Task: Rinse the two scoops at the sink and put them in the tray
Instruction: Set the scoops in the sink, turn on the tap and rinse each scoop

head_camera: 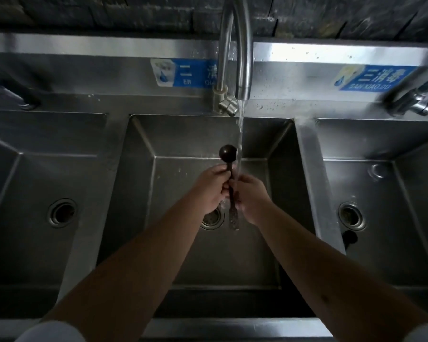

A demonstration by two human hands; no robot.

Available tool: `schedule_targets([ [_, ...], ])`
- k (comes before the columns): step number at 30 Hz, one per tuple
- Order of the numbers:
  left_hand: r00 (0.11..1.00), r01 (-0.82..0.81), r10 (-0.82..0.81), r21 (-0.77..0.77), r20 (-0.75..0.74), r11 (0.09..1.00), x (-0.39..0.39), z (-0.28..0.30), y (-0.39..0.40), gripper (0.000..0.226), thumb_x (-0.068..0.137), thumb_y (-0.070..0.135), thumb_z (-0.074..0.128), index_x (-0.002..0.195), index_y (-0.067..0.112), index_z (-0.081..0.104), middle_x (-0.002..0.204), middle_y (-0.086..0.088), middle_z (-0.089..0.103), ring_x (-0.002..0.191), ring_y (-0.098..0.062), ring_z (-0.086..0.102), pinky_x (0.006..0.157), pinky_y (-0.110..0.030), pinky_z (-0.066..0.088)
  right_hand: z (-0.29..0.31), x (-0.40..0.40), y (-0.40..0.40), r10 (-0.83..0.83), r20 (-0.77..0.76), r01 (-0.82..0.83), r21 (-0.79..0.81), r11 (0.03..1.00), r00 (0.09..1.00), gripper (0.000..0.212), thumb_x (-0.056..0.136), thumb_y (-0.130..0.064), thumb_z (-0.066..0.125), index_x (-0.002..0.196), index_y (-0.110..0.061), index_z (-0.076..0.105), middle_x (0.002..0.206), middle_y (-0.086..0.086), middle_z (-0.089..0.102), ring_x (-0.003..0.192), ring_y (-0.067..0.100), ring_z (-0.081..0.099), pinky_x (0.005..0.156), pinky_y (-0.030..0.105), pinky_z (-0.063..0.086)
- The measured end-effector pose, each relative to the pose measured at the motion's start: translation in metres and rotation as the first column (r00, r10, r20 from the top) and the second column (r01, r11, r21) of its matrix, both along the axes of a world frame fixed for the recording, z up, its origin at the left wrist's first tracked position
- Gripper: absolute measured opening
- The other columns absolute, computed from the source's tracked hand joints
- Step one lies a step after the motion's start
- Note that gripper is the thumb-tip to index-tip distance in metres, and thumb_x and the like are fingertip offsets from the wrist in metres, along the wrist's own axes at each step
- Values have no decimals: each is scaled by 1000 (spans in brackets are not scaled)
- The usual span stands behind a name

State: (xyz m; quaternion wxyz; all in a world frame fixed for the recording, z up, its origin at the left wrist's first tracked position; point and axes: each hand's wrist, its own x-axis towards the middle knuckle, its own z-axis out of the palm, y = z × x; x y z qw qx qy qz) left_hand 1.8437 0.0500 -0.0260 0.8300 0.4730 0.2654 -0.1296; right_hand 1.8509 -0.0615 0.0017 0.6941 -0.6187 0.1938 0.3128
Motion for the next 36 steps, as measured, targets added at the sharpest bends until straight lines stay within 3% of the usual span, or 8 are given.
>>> schedule_targets([
  [5, 991, -24, 22, 16, 129, 1000, 26, 34, 8, 21, 97, 4, 49, 95, 10, 69, 60, -3, 66, 49, -15, 57, 40, -22, 44, 24, 29, 7, 0, 104, -6, 60, 998, 995, 12, 92, -4, 60, 94, -4, 72, 71, 11, 71, 64, 22, 64, 64, 34, 49],
  [10, 988, -53, 45, 48, 147, 997, 39, 50, 7, 25, 96, 3, 49, 95, 14, 71, 77, -10, 66, 45, -10, 56, 38, -18, 39, 38, 37, 7, 11, 187, -29, 95, 995, 982, 11, 91, -1, 59, 95, -1, 70, 76, 17, 66, 65, 25, 61, 62, 35, 46],
  [14, 999, -15, 13, 39, 45, 999, 20, 34, 1, 19, 96, 6, 50, 99, 7, 68, 72, -9, 63, 50, -14, 52, 39, -24, 35, 26, 13, 0, -2, 82, -4, 71, 997, 997, 14, 92, -6, 60, 99, -1, 71, 83, 17, 69, 69, 21, 65, 71, 34, 56],
  [17, 997, 0, 2, 35, -77, 999, -9, 15, -9, 19, 98, 9, 46, 101, 5, 64, 74, -10, 60, 46, -14, 46, 36, -25, 33, 5, -15, -7, 11, -9, -11, -13, 1000, 1000, 13, 89, -2, 64, 100, -4, 70, 81, 17, 69, 61, 17, 63, 59, 29, 53],
  [20, 984, 24, -18, 31, -176, 999, -39, 2, -20, 16, 99, 8, 45, 98, 5, 61, 77, -13, 60, 40, -17, 50, 34, -23, 37, -19, -44, -13, 64, -44, -72, -197, 978, 997, 12, 89, -12, 67, 100, -14, 70, 81, 13, 74, 60, 17, 61, 58, 29, 51],
  [22, 973, 45, -36, 37, -229, 998, -56, -5, -27, 15, 98, 9, 48, 98, 4, 62, 81, -14, 63, 50, -19, 57, 40, -27, 40, -30, -62, -18, 67, -93, -89, -258, 962, 993, 8, 90, -18, 66, 97, -17, 71, 81, 13, 75, 55, 14, 60, 54, 27, 50],
  [26, 963, 76, -72, 8, -261, 997, -83, -14, -35, 14, 97, 11, 51, 89, 7, 62, 71, -8, 58, 51, -17, 51, 39, -26, 36, -35, -87, -26, -12, -217, -21, -149, 989, 976, 18, 95, -18, 57, 93, -11, 73, 74, 12, 72, 49, 12, 58, 46, 26, 46],
  [36, 955, 132, -126, 5, -268, 991, -94, -13, -39, 23, 101, 11, 39, 93, 4, 59, 46, 1, 44, 39, -16, 37, 42, -32, 29, -33, -91, -35, -44, -271, 34, -43, 999, 962, 24, 97, -12, 51, 95, -5, 73, 68, 10, 69, 50, 15, 58, 46, 27, 45],
])
